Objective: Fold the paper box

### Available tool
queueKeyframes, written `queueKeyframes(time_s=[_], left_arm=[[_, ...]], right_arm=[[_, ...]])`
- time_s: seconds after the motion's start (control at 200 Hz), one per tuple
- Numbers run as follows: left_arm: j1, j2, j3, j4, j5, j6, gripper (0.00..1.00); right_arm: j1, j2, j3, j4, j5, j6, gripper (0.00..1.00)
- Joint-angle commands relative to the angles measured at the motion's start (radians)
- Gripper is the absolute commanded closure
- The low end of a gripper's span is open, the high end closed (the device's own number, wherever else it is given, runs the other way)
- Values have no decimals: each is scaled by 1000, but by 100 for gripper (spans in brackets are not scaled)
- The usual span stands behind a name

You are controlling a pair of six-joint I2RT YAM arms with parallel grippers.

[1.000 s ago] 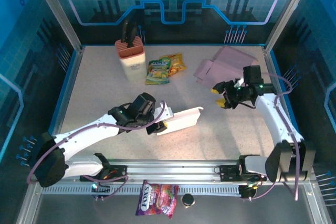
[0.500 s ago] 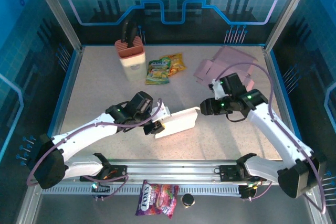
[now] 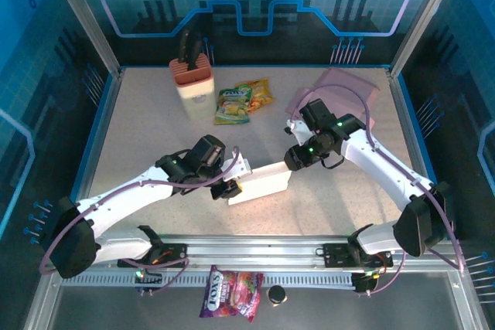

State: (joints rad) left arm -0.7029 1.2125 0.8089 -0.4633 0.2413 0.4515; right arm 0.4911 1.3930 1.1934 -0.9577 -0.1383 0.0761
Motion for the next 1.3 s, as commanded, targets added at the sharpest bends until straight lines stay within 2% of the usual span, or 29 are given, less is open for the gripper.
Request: queueKeyframes(time_s=[0.0, 0.305, 0.64, 1.041, 1.296], left_arm=[[5, 10, 30, -16, 19, 27, 63], [4, 21, 38, -10, 16, 36, 63], [5, 24, 40, -2, 11, 38, 63], [4, 30, 44, 12, -17, 24, 63], [2, 32, 43, 29, -73, -3, 62]], right_arm=[[14, 8, 17, -29, -29, -28, 56], [14, 28, 37, -13, -52, -12, 70], [17, 34, 47, -15, -41, -6, 79], [35, 30, 56, -20, -3, 27, 98], [68, 23, 62, -27, 25, 114, 100]])
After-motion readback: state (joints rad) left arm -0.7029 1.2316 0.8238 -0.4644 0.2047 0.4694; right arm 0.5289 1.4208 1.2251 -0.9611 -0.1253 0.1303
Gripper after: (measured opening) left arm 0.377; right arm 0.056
